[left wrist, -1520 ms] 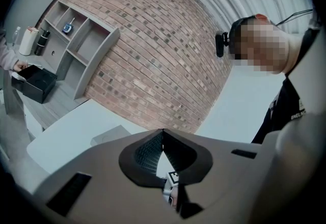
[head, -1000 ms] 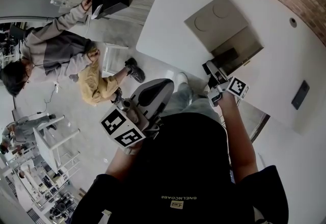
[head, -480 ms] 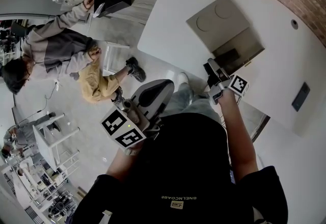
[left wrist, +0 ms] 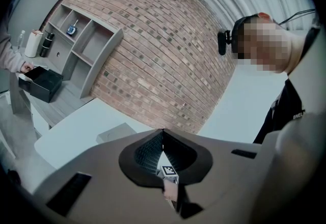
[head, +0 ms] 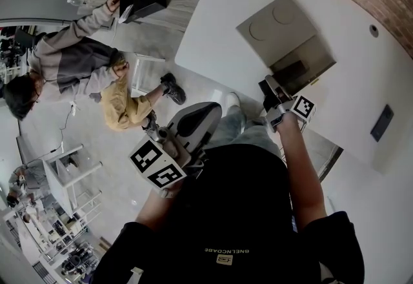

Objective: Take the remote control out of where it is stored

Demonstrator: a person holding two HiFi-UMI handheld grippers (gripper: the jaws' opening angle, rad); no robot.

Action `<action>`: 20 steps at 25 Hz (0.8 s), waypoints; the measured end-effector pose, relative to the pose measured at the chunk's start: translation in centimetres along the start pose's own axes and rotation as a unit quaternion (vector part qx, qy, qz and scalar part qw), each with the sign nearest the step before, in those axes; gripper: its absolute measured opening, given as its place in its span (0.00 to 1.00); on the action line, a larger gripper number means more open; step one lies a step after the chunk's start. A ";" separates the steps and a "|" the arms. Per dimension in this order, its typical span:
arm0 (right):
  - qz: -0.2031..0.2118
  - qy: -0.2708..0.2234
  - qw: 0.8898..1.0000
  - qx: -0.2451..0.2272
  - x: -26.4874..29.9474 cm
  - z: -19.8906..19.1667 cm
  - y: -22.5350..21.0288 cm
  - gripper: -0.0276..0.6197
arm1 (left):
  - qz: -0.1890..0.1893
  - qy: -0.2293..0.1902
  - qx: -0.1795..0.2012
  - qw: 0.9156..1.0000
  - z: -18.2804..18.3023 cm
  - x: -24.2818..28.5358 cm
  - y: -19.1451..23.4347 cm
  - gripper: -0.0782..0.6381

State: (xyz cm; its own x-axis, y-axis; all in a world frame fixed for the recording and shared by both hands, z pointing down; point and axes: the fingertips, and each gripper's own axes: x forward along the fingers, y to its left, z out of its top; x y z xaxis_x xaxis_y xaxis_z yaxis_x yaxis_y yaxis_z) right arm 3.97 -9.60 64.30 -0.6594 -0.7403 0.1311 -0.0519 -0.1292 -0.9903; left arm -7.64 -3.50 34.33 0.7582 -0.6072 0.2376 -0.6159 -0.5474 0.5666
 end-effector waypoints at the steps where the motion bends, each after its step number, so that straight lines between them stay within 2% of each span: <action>1: -0.001 0.000 1.000 -0.001 0.0 0.0 0.0 0.19 | 0.000 0.000 0.000 1.000 0.0 0.0 0.0 0.12; 9: -0.010 0.017 0.999 -0.028 0.1 -0.5 0.8 0.19 | -0.002 0.002 -0.002 1.000 0.0 0.2 -0.2 0.12; 20: 0.006 0.023 0.998 -0.065 0.4 -0.2 3.5 0.19 | -0.004 0.002 -0.003 1.000 -0.1 0.2 -0.1 0.12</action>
State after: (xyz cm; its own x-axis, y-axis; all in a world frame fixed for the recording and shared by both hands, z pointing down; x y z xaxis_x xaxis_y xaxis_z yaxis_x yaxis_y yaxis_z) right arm 3.35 -10.20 60.87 -0.6938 -0.7102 0.1199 -0.1392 -0.0310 -0.9898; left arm -7.42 -3.47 34.36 0.7642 -0.6004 0.2355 -0.6082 -0.5494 0.5730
